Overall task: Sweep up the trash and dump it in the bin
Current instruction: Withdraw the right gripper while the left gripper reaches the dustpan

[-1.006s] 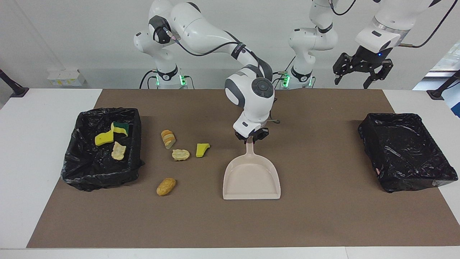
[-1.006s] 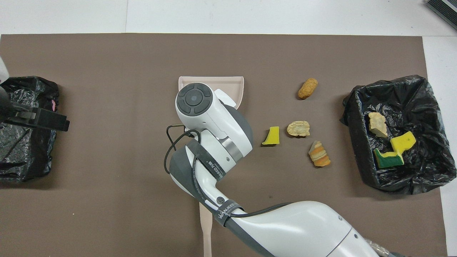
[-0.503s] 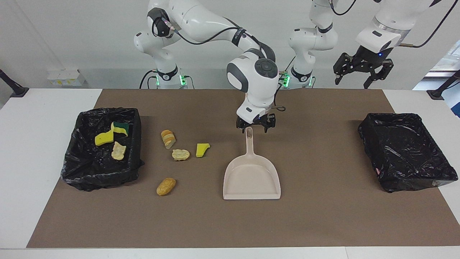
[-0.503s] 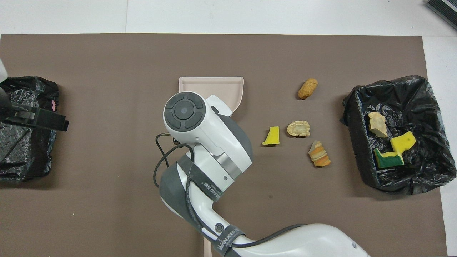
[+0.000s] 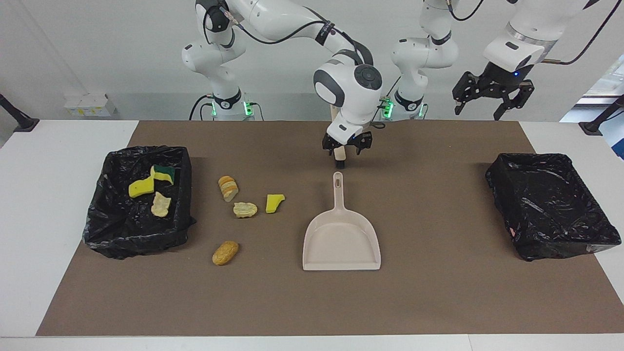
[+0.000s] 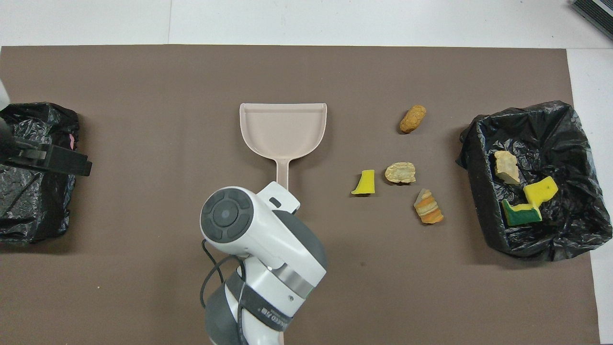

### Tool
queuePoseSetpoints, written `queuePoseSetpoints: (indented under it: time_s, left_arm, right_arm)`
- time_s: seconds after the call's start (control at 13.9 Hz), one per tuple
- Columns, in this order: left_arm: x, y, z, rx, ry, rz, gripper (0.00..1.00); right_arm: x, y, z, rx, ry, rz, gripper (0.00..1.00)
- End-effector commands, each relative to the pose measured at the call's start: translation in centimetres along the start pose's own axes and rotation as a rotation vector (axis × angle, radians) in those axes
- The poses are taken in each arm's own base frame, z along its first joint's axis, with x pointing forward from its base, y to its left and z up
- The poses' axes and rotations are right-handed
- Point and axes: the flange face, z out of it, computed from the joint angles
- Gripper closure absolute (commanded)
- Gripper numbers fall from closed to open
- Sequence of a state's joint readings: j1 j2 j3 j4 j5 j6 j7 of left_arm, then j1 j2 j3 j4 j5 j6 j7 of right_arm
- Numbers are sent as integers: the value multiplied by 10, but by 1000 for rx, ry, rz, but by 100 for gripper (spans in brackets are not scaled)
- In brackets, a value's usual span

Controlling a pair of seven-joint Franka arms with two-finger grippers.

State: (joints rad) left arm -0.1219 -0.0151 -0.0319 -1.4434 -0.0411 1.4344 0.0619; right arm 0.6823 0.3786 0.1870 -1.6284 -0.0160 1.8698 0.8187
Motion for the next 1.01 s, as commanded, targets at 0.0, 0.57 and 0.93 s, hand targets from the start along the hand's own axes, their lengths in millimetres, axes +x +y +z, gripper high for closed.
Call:
queuePoseSetpoints:
  time_s: [0.0,0.57,0.93]
  left_arm:
    - [-5,-3,-3,-6,1,-4,0]
    - [13,19,14,-4,62,37,0]
    - [42,115,86,7,106,80,0]
  right_arm:
    - [-58,8,21,31,41,71,0]
    - [-175,21,68,73,7,166,10]
    - [-193,28,80,98,-51,170,21]
